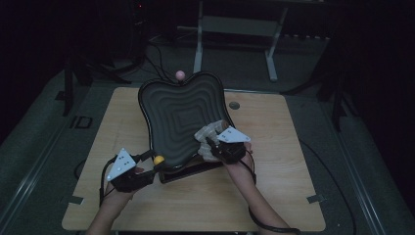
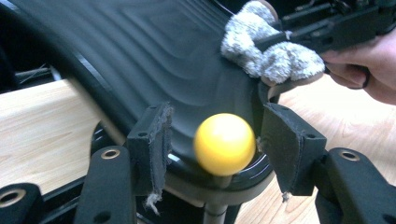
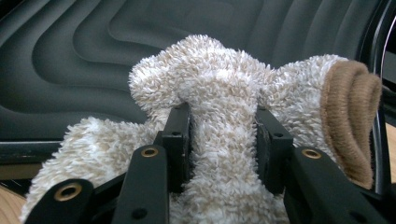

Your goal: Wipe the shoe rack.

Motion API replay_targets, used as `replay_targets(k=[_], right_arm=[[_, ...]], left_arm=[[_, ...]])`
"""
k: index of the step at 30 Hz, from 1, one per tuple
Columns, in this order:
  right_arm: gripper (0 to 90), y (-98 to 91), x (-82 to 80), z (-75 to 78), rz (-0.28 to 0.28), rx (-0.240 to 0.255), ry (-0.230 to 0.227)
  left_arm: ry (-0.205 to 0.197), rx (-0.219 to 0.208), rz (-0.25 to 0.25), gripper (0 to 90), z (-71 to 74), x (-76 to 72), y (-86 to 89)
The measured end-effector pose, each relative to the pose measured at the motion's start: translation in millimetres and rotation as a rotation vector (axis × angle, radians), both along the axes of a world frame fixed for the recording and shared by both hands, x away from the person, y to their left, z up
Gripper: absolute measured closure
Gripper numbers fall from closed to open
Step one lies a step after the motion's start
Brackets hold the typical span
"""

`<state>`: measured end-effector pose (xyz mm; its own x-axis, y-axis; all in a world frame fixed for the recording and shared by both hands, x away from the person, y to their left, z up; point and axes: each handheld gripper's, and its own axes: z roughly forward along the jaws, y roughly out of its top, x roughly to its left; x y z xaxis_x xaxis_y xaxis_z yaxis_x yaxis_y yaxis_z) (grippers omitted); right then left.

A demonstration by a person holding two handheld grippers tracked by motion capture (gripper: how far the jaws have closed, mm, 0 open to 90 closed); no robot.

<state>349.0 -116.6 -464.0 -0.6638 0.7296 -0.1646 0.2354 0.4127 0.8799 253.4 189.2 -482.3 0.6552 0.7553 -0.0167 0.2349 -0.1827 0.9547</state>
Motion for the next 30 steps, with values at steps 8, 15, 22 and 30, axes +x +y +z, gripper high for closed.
replay_targets(k=[8,15,22,30], right_arm=[[64.9,2.3,-5.5,7.7,0.04,0.023,-0.017],[66.0,-7.6,-30.8,40.8,0.094,0.05,-0.051],[66.5,-50.0,-65.8,73.5,0.069,0.082,-0.109],[66.5,-80.0,-73.9,62.0,0.043,0.059,-0.07]], left_arm=[[0.0,0.008,-0.007,48.0,-6.4,4.6,-4.0],[-0.013,-0.009,-0.009,58.1,-10.9,6.8,-4.4],[-0.008,-0.028,-0.037,59.0,-12.3,8.8,-1.4],[-0.032,-0.032,-0.075,59.0,-15.2,12.3,2.2]])
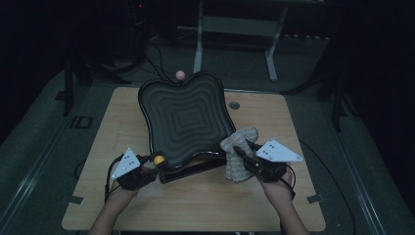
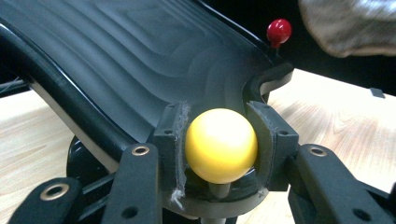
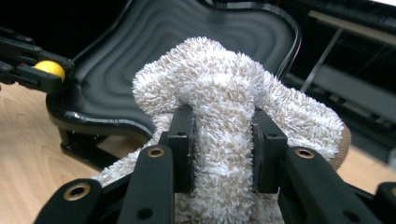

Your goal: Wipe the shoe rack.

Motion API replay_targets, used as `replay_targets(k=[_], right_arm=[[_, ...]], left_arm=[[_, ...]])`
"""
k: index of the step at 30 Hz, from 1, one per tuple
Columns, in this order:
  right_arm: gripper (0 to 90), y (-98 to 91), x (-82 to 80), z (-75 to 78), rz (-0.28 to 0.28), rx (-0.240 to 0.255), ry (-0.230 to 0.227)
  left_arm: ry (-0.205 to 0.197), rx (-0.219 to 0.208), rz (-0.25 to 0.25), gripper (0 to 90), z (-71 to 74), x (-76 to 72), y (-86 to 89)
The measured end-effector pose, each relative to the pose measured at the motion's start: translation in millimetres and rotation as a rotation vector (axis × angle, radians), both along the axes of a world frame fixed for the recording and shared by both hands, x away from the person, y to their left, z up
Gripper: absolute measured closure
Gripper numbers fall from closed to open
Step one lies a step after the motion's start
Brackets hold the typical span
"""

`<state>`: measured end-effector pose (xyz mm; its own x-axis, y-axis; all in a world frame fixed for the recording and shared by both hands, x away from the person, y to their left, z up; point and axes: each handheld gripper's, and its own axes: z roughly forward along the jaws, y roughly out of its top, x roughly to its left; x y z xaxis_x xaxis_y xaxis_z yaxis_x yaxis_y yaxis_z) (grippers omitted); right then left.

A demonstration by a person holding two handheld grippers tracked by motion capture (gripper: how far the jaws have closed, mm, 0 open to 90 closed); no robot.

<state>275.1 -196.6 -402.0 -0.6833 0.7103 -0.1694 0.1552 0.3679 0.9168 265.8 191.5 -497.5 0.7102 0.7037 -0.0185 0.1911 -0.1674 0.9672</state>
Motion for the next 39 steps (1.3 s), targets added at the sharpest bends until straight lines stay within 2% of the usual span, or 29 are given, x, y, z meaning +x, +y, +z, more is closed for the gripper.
replay_targets(k=[1,4,8,10,13,17,21,22,24,27,30,33,34,36,39], right_arm=[[66.5,-1.2,3.2,-5.9,0.002,0.006,0.03],[66.5,0.5,8.5,-21.3,0.006,-0.012,0.064],[66.7,6.1,19.8,-45.7,-0.024,-0.068,0.108],[66.8,6.4,22.9,-54.3,-0.032,-0.067,0.135],[66.9,9.8,26.6,-66.2,-0.044,-0.08,0.131],[67.6,7.3,29.4,-81.9,-0.055,-0.073,0.168],[68.7,3.6,28.8,-92.1,-0.073,-0.126,0.186],[68.8,3.3,29.1,-93.3,-0.078,-0.13,0.194],[69.2,2.8,27.7,-89.5,-0.077,-0.108,0.2],[69.3,6.6,27.0,-81.3,-0.073,-0.105,0.173],[69.7,7.8,29.9,-91.2,-0.089,-0.105,0.19],[69.7,10.5,30.4,-101.5,-0.086,-0.153,0.225],[69.7,11.3,29.0,-99.2,-0.088,-0.15,0.226],[69.7,12.3,25.2,-89.0,-0.078,-0.143,0.199],[69.6,13.1,16.9,-70.2,-0.056,-0.093,0.145]], left_arm=[[-0.002,-0.002,-0.001,59.0,-0.2,0.3,0.2],[0.003,-0.002,-0.009,59.0,-0.1,1.3,1.0],[0.011,-0.007,-0.013,59.1,-0.1,1.8,1.4],[0.015,-0.009,-0.017,59.3,-0.1,2.0,1.9],[0.022,-0.004,-0.032,59.4,0.7,3.6,2.9],[0.034,-0.002,-0.05,59.6,1.4,5.1,4.0],[0.039,-0.003,-0.062,59.6,1.5,6.5,4.5],[0.039,-0.001,-0.062,59.6,1.6,6.5,4.4],[0.04,-0.006,-0.063,59.6,1.2,6.3,4.6],[0.042,-0.008,-0.067,59.7,1.1,6.5,5.1],[0.044,-0.01,-0.076,59.7,1.0,6.7,5.3],[0.045,-0.013,-0.083,59.7,0.8,7.5,5.9],[0.045,-0.013,-0.087,59.7,0.8,7.9,6.3],[0.046,-0.014,-0.094,59.7,0.8,8.7,6.7],[0.046,-0.017,-0.097,59.7,0.4,8.9,7.1]])
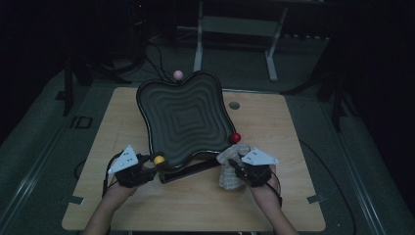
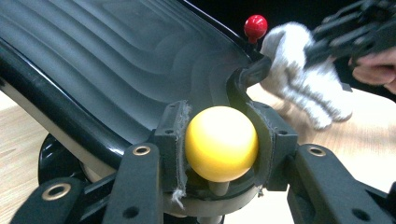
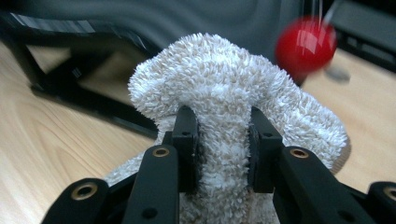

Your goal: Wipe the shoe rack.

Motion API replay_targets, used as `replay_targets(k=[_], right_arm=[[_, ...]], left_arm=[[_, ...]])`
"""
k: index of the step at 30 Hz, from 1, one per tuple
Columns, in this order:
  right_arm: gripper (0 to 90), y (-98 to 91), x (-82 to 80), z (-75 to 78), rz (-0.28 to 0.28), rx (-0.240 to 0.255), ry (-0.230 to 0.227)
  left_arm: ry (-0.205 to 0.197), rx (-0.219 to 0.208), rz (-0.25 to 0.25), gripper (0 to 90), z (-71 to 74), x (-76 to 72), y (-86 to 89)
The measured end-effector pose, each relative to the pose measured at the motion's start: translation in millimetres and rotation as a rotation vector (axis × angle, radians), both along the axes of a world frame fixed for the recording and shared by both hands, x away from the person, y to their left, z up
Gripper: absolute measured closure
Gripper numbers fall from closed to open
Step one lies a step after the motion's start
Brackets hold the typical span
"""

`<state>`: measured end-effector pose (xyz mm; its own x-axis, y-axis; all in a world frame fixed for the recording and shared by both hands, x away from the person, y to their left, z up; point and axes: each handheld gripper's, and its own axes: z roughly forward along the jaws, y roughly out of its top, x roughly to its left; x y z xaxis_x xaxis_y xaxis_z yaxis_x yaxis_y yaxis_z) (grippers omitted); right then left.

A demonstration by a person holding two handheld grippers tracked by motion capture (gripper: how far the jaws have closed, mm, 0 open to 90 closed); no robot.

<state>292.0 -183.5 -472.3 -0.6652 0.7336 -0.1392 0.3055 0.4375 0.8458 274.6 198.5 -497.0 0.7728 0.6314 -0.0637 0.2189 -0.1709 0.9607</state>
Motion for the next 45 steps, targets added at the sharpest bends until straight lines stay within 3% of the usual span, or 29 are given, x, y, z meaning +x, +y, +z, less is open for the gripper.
replay_targets(k=[3,8,14,16,19,26,31,36,42,45], right_arm=[[69.6,5.5,-3.6,5.8,0.024,0.009,-0.036],[69.5,13.2,1.0,-18.7,0.028,-0.041,0.035],[69.2,12.9,-4.1,-4.6,0.046,-0.019,-0.008],[69.2,14.0,-2.5,-7.4,0.045,-0.026,0.0],[69.2,19.3,0.6,-24.1,0.06,-0.051,0.059],[68.9,29.1,-3.0,-14.6,0.097,-0.052,0.016],[68.8,34.1,4.1,-25.9,0.099,-0.066,0.069],[68.7,40.0,-0.7,-13.1,0.131,-0.051,0.029],[68.3,47.2,6.7,-25.0,0.14,-0.078,0.077],[68.2,51.9,2.6,-16.8,0.167,-0.066,0.056]], left_arm=[[0.004,-0.008,-0.004,59.7,-0.3,0.4,0.9],[0.008,-0.005,-0.006,59.8,0.4,0.9,0.3],[0.012,-0.006,-0.015,59.7,0.6,1.9,1.0],[0.013,-0.008,-0.017,59.7,0.5,2.2,1.2],[0.014,-0.013,-0.021,59.7,0.2,2.6,1.2],[0.019,-0.022,-0.025,59.8,-0.1,3.4,2.0],[0.019,-0.021,-0.029,59.8,-0.2,3.6,0.7],[0.022,-0.022,-0.032,59.8,-0.2,3.7,1.5],[0.022,-0.024,-0.033,59.8,-0.3,3.8,0.8],[0.024,-0.024,-0.032,59.7,-0.1,3.5,1.3]])
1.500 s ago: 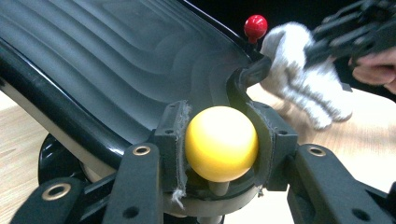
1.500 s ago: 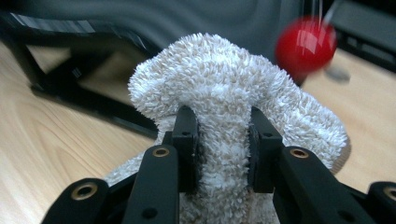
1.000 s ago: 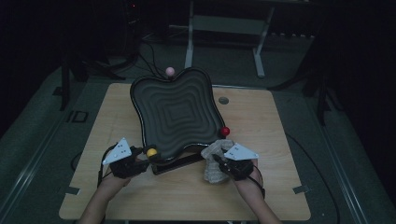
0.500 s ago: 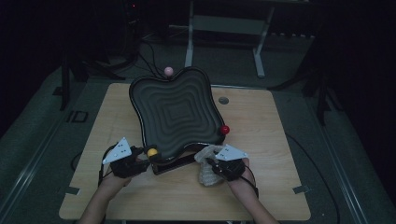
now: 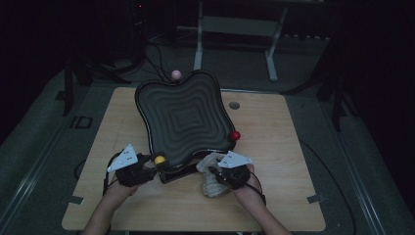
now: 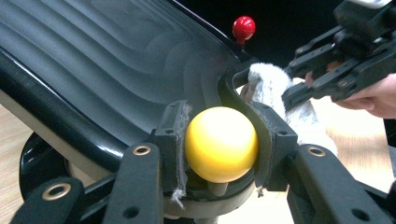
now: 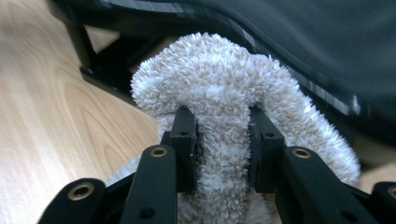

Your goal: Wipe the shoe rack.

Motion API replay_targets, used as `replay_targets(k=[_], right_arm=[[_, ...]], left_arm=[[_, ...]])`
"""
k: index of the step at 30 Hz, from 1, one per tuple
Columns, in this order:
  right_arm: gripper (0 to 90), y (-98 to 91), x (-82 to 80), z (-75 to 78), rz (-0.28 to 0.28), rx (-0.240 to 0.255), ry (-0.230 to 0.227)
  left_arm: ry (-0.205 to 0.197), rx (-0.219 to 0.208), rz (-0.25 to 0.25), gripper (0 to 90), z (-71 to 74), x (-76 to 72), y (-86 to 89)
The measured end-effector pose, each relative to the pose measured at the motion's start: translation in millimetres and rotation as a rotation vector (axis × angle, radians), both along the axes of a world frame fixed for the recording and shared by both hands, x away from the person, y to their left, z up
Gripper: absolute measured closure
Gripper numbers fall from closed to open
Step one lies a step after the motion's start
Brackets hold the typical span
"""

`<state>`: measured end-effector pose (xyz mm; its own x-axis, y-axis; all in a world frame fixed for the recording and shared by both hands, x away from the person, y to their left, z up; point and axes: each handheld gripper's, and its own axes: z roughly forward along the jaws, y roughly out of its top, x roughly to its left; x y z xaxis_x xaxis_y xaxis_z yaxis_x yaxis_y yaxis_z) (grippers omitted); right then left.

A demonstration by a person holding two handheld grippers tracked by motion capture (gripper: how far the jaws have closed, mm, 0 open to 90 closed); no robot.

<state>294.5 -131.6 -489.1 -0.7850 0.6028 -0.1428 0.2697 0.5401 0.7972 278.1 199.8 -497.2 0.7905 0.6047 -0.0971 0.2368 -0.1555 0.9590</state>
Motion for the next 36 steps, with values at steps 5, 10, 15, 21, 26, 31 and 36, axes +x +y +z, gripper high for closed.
replay_targets(k=[5,10,15,21,26,31,36], right_arm=[[68.4,5.0,6.5,-2.1,0.0,-0.004,0.0],[68.3,12.8,6.2,-2.5,0.015,-0.022,0.007],[68.4,18.8,10.2,1.8,0.025,-0.002,0.004],[68.4,27.1,9.2,3.3,0.045,-0.015,0.004],[68.4,30.0,11.3,4.3,0.047,0.013,0.0],[68.4,33.9,11.8,2.0,0.054,-0.012,0.018],[68.4,34.0,9.1,14.9,0.067,0.02,0.005]], left_arm=[[0.002,0.004,-0.006,59.8,0.5,-0.5,0.0],[0.002,0.0,-0.005,59.8,0.2,-0.8,0.2],[0.005,0.003,-0.014,59.8,0.5,-0.2,0.8],[0.007,-0.001,-0.018,59.8,0.5,0.0,1.4],[0.009,0.0,-0.019,59.8,0.7,0.4,1.4],[0.009,0.0,-0.018,59.8,0.7,0.2,1.3],[0.01,-0.002,-0.018,59.8,0.6,0.3,1.2]])
